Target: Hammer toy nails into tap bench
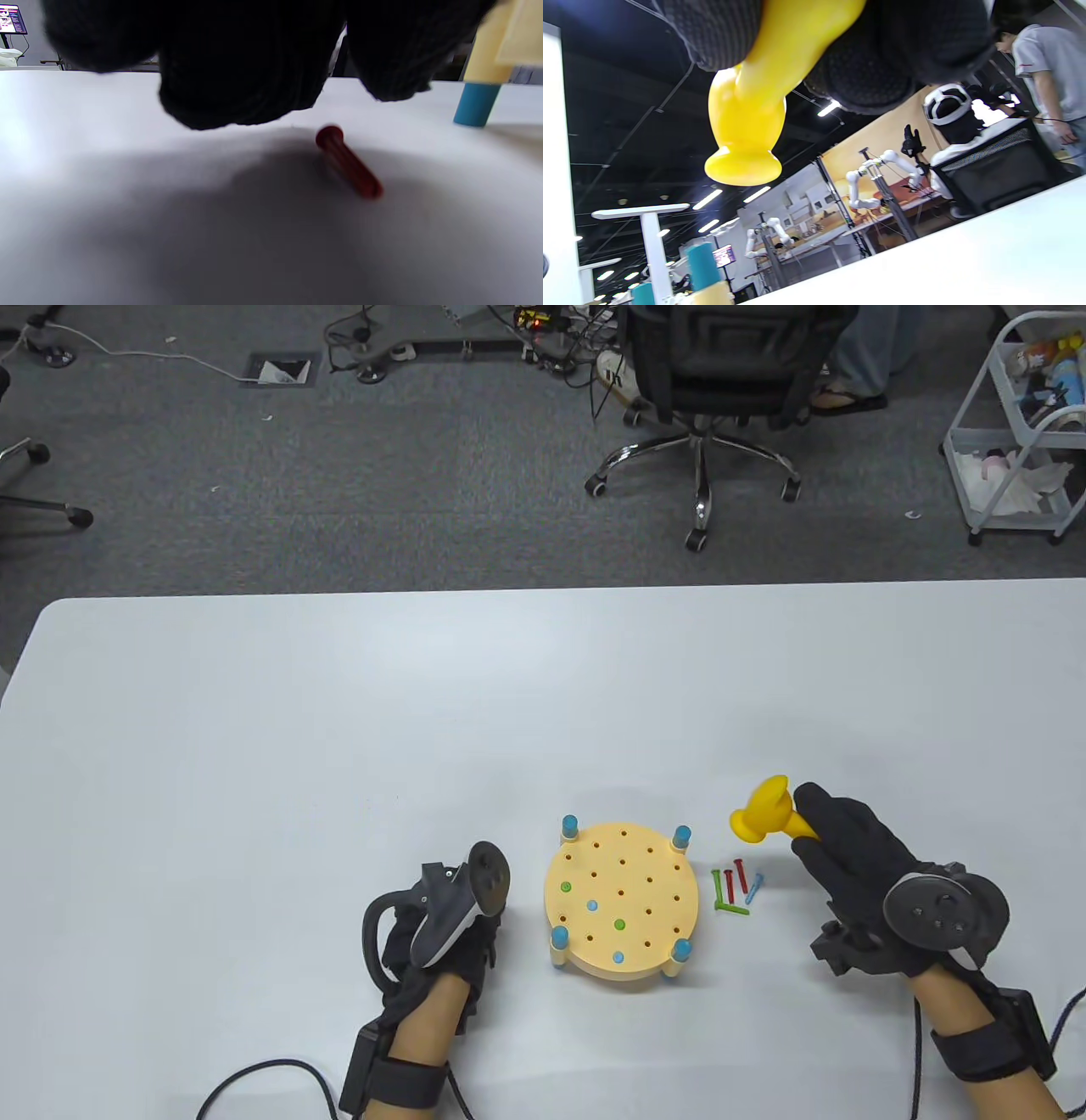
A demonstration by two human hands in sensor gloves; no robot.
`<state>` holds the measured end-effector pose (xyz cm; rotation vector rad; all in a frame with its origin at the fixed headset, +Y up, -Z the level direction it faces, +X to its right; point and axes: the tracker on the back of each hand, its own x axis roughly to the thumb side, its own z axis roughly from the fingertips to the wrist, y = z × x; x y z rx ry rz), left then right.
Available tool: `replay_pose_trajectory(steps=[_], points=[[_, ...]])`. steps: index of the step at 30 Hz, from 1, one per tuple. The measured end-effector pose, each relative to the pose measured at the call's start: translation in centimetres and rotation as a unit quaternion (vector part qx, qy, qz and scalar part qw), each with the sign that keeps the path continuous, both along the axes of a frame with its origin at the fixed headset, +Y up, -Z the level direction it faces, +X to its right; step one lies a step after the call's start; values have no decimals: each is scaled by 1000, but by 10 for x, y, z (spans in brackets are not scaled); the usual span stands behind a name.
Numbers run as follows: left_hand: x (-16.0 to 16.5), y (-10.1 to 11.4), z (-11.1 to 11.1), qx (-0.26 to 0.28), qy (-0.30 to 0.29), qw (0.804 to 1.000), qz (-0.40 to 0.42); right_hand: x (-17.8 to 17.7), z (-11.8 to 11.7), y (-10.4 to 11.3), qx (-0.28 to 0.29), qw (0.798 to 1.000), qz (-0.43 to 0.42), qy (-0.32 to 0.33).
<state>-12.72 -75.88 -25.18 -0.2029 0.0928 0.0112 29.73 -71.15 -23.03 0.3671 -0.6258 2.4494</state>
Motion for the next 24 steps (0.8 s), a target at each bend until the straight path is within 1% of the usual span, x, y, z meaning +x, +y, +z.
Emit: replay_pose_trajectory(steps=[2, 3, 4, 8, 10, 13, 19, 24], points=[[5, -8, -2, -4, 3, 1000, -19, 4, -3, -3, -3, 1000, 11, -13], [6, -8, -1, 21, 9, 999, -31, 6, -4, -5, -4, 1000, 16, -18], [7, -7, -2, 17, 11, 999, -35, 6, -5, -6, -5, 1000, 17, -21], [9, -6, 5, 28, 63, 997, -21, 6, -7, -13, -13, 999, 30, -25], [12, -7, 5, 25, 69, 997, -27, 4, -7, -15, -13, 999, 38, -24], [15, -8, 4, 20, 66, 997, -34, 1, -6, -16, -10, 999, 49, -20], [15, -10, 3, 6, 58, 998, -20, -3, -6, -19, -10, 998, 59, -14], [20, -12, 4, -16, 34, 998, -54, -5, -6, -22, -13, 998, 65, -15]])
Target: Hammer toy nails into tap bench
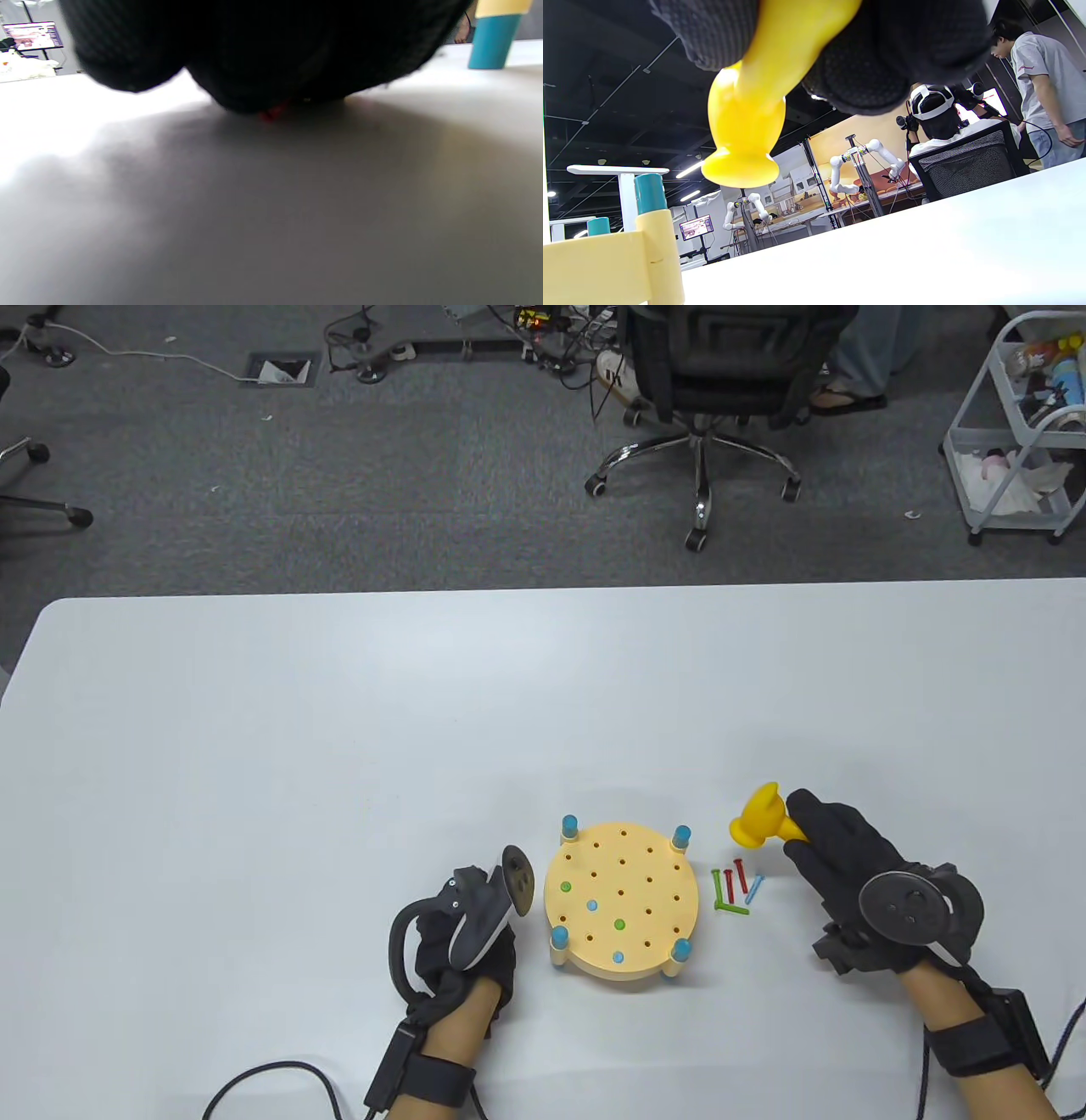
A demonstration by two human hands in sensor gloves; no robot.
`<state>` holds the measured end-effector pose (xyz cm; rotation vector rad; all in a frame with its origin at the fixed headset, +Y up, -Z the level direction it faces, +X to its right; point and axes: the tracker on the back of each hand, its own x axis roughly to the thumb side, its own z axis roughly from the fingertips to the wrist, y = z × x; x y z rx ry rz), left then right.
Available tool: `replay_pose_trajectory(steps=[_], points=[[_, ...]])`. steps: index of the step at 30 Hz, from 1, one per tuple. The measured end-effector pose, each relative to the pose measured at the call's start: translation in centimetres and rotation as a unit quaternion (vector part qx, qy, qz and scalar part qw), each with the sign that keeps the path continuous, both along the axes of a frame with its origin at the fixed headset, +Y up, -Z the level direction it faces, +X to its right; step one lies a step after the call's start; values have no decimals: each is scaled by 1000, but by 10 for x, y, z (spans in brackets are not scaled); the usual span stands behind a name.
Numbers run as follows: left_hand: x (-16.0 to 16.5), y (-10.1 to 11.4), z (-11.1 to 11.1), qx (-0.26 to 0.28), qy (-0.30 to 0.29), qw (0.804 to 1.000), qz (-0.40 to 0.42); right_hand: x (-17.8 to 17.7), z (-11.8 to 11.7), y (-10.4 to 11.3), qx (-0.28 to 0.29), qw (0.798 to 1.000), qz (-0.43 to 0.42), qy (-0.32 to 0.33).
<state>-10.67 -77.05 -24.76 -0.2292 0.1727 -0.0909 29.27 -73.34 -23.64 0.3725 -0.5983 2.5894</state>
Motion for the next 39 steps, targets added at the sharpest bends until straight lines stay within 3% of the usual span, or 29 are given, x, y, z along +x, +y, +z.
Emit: replay_pose_trajectory(steps=[4, 8, 11, 15, 18, 21, 27, 32, 35, 37, 39], points=[[1, 1, 3, 6, -12, 1000, -18, -1, 0, 0, -1, 1000, -1, -1], [16, 2, 4, 2, -41, 991, -127, -2, 0, 0, -2, 1000, 4, 0], [19, 0, 3, -7, -41, 990, -135, -2, 0, 0, -3, 1000, 4, 2], [8, 6, 8, -10, -27, 996, -89, -2, 0, -1, -4, 1000, 3, 4], [-5, 7, 6, -1, 0, 1000, -5, -2, 0, -1, -5, 1000, 4, 7], [-22, 11, 6, 41, 46, 994, 87, -2, 0, -1, -4, 1000, -4, 13], [-38, 36, 11, 100, 49, 985, 131, 2, -2, 0, -23, 996, -87, 17], [-39, 72, 30, 201, -6, 952, 229, 7, -2, 0, -46, 987, -150, 17], [-32, 97, 44, 266, -62, 917, 291, 3, -1, 0, -39, 990, -134, 20], [-20, 106, 48, 284, -99, 902, 310, 0, 0, -1, -38, 990, -130, 25], [-1, 110, 48, 282, -141, 899, 303, -4, 1, -2, -38, 991, -123, 31]])
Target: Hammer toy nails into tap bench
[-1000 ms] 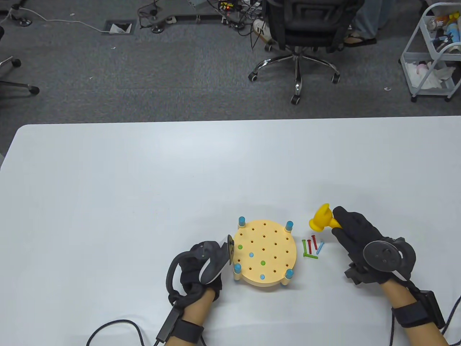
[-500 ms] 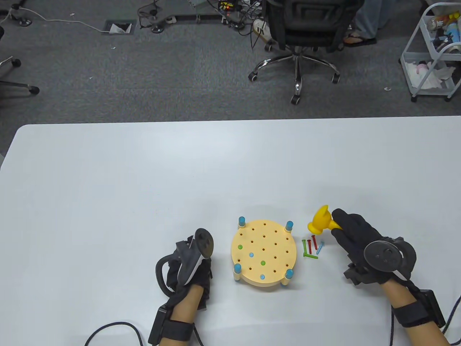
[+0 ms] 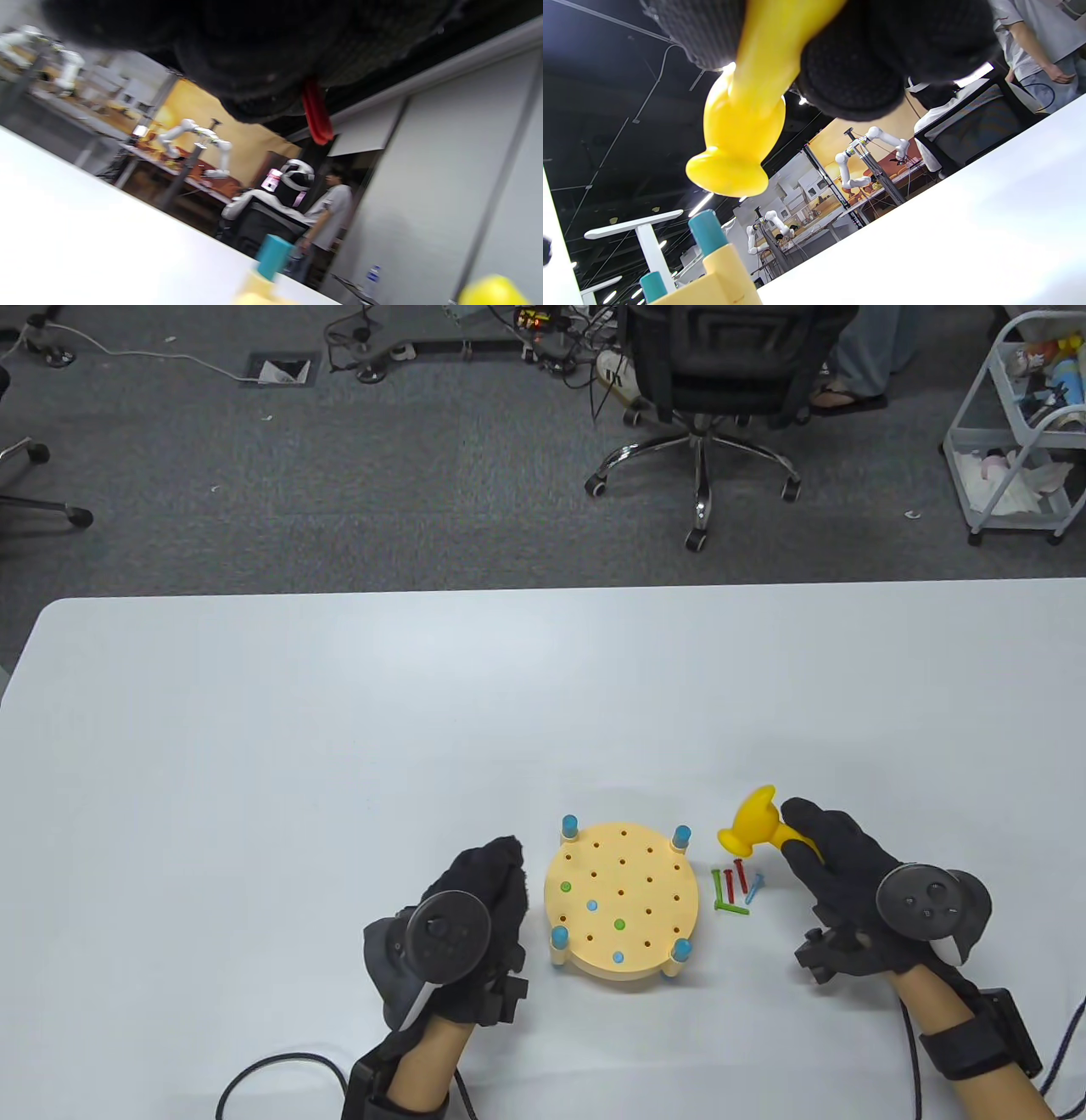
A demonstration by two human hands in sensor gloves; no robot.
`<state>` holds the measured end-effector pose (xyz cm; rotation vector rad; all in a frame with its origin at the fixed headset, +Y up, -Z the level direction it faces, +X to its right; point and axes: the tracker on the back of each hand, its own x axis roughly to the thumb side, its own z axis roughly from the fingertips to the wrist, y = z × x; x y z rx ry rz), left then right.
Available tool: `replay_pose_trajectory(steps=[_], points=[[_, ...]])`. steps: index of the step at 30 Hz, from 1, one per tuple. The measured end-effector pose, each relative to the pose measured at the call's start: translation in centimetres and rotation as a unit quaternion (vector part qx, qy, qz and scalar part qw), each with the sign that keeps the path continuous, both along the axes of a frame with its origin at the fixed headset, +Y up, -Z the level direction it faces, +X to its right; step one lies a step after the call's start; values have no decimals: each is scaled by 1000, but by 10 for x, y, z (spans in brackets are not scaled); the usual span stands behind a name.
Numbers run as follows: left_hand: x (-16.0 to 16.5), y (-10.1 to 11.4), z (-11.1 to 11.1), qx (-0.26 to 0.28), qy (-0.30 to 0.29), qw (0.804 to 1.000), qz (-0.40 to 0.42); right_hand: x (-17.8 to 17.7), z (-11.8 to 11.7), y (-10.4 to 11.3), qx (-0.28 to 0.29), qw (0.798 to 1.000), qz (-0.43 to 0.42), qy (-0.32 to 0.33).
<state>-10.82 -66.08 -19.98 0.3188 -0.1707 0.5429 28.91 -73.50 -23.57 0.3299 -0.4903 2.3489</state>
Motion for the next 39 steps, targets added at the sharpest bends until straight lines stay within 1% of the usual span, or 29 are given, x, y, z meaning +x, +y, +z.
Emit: replay_pose_trajectory(steps=[3, 7, 12, 14, 20, 22, 24, 27, 32, 34, 36, 39], points=[[36, -3, -7, -25, -41, 997, -67, -5, 2, -1, 5, 1000, 14, 9], [79, -10, -17, -56, -82, 984, -147, -9, 4, 0, 15, 999, 29, 18], [107, -13, -24, -57, -58, 965, -249, -8, 4, 0, 18, 999, 30, 21], [111, -14, -27, -65, -52, 960, -267, -8, 4, 0, 18, 999, 30, 21], [116, -20, -32, -92, -50, 955, -279, -8, 4, 1, 17, 999, 33, 24], [117, -23, -33, -94, -48, 952, -289, -8, 4, 1, 17, 999, 35, 25], [116, -24, -34, -91, -48, 954, -282, -9, 4, 0, 17, 999, 37, 27], [116, -23, -35, -101, -53, 954, -277, -10, 4, 0, 17, 999, 41, 28], [118, -25, -32, -108, -66, 947, -295, -10, 4, -1, 16, 999, 43, 28], [119, -25, -32, -100, -63, 947, -299, -11, 4, -1, 16, 999, 43, 28], [122, -26, -33, -103, -73, 945, -301, -11, 4, -1, 16, 999, 43, 28], [126, -27, -32, -99, -75, 938, -323, -13, 5, -1, 20, 998, 46, 33]])
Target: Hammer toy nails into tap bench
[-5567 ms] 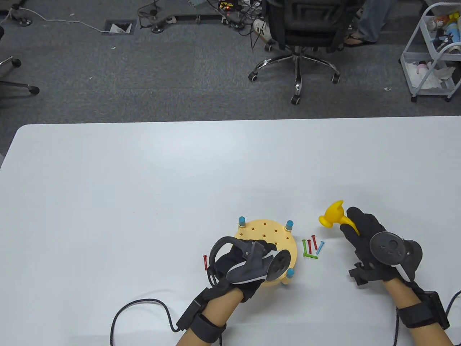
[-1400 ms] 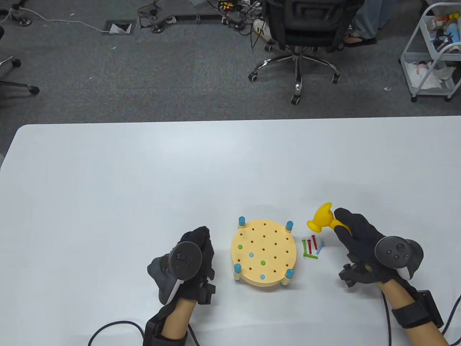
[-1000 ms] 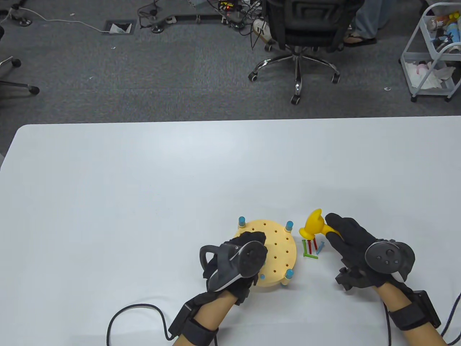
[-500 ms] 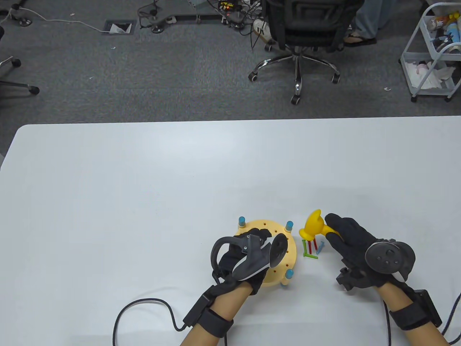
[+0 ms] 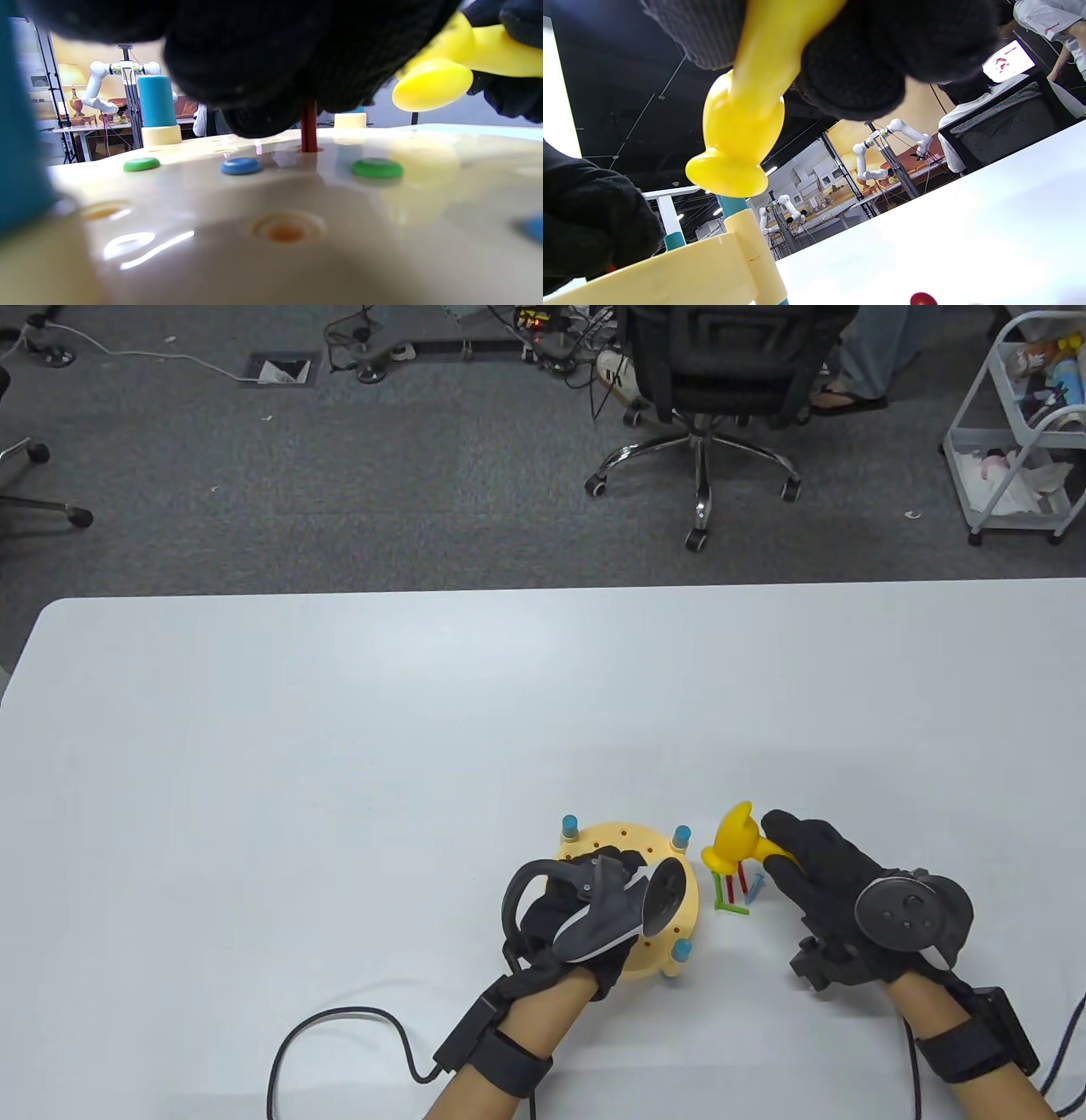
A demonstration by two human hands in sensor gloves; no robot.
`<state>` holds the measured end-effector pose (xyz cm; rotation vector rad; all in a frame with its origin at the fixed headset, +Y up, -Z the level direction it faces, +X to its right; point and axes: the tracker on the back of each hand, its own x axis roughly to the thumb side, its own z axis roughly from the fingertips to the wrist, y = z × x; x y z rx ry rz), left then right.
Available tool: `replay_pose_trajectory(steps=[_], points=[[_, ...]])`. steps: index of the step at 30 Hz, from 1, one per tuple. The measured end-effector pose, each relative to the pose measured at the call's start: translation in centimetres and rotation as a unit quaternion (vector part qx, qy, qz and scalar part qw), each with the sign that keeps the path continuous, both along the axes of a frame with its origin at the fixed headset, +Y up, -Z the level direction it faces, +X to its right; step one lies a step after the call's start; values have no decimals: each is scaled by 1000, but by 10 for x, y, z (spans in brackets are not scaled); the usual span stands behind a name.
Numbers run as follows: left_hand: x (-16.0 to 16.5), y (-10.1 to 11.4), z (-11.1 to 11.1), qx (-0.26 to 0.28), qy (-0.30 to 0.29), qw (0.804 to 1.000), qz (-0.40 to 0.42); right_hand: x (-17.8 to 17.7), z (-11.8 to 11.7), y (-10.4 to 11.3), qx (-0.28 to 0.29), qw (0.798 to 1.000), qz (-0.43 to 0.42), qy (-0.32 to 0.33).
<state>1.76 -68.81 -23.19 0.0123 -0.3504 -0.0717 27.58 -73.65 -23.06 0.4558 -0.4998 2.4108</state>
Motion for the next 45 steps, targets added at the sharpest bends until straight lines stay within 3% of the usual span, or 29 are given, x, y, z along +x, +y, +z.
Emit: replay_pose_trajectory(steps=[5, 8, 10, 14, 18, 22, 24, 29, 32, 33, 35, 37, 41, 45], points=[[-4, 6, 9, 19, -31, 999, -27, -9, 6, 2, 16, 1000, 10, 18], [-28, 23, 25, 88, -26, 995, 42, -15, 12, 7, 34, 999, 15, 30], [-51, 26, 36, 78, -12, 995, 56, -20, 17, 13, 53, 998, 17, 38], [-87, 4, 45, 49, 9, 996, 69, -44, 26, 28, 75, 995, 25, 59], [-93, -23, 41, 7, -18, 995, 102, -79, 26, 32, 102, 989, 67, 85], [-91, -28, 41, 14, -28, 992, 118, -101, 27, 31, 158, 977, 118, 77], [-91, -29, 42, 12, -27, 993, 118, -112, 26, 21, 125, 968, 186, 111], [-91, -29, 42, 7, -28, 992, 124, -109, 33, 27, 186, 969, 155, 58], [-90, -29, 42, 8, -28, 993, 119, -112, 31, 17, 113, 965, 222, 78], [-90, -29, 42, 8, -29, 992, 119, -113, 31, 17, 125, 974, 172, 74], [-91, -29, 42, 6, -29, 992, 121, -112, 33, 17, 143, 974, 168, 56], [-91, -30, 41, 6, -29, 992, 122, -117, 31, 14, 129, 964, 219, 74], [-92, -31, 42, 10, -28, 992, 125, -104, 30, 21, 133, 978, 156, 45], [-96, -35, 44, 33, -34, 990, 135, -60, 19, 37, 95, 993, 61, -17]])
